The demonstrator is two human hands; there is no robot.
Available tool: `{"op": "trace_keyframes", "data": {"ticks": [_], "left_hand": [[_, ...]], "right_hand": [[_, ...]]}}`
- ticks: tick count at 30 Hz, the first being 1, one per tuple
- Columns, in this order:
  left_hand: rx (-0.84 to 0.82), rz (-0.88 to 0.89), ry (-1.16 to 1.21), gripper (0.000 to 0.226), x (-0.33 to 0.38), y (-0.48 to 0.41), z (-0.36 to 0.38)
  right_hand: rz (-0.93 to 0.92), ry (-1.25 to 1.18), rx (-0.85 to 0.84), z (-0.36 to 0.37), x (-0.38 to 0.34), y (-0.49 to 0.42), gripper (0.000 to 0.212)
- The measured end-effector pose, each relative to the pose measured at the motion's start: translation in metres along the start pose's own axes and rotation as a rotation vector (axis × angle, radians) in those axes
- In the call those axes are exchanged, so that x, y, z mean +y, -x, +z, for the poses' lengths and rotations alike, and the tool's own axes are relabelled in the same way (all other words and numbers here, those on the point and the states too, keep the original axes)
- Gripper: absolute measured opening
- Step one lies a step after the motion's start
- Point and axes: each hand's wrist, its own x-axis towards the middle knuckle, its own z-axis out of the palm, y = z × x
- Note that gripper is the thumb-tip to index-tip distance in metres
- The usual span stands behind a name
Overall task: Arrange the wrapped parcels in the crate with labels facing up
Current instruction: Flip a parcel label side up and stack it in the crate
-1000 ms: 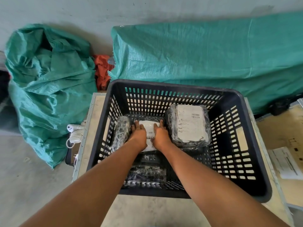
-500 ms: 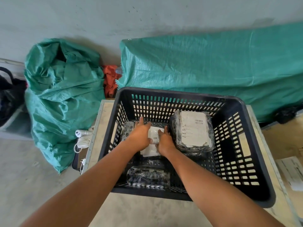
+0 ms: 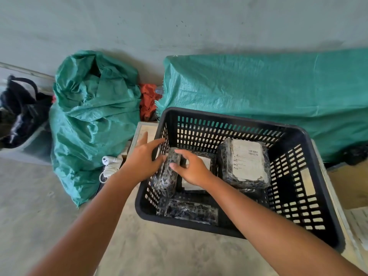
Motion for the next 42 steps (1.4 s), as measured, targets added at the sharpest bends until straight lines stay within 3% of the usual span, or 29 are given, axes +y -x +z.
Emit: {"op": "trace_keyframes", "data": {"ticks": [4, 8, 11, 17, 22, 29, 33, 37, 42], "left_hand": [[-0.033, 0.025, 0.031, 0.063, -0.010, 0.005, 0.002], [0.008, 0.062, 0.065, 0.061, -0.013, 0.007, 0.006], [0.043, 0.046, 0.095, 0.059, -0.012, 0.008, 0.006], [0.047, 0.054, 0.161, 0.058, -0.012, 0.008, 0.009], [0.042, 0.027, 0.171, 0.059, -0.014, 0.006, 0.012], [0.027, 0.026, 0.064, 0.070, -0.007, 0.003, 0.009], [0.037, 0.173, 0.115, 0.069, 0.018, 0.002, -0.001], [-0.111, 0.277, 0.352, 0.074, 0.048, 0.006, -0.012], [-0.226, 0.432, 0.553, 0.075, 0.081, 0.015, -0.030]], "right_hand": [[0.063, 0.055, -0.074, 0.020, -0.006, 0.001, 0.082], [0.194, -0.216, -0.171, 0.021, -0.002, 0.003, 0.083], [0.216, -0.274, -0.225, 0.012, 0.003, 0.005, 0.081], [0.126, -0.094, -0.012, 0.030, 0.005, 0.010, 0.084], [0.131, -0.199, 0.067, 0.020, 0.010, 0.007, 0.078], [0.079, -0.257, 0.016, -0.034, -0.010, 0.024, 0.068], [-0.005, -0.183, -0.051, -0.094, -0.038, 0.045, 0.061], [-0.126, -0.178, -0.134, -0.158, -0.064, 0.062, 0.059], [-0.248, -0.381, -0.263, -0.205, -0.075, 0.074, 0.054]]}}
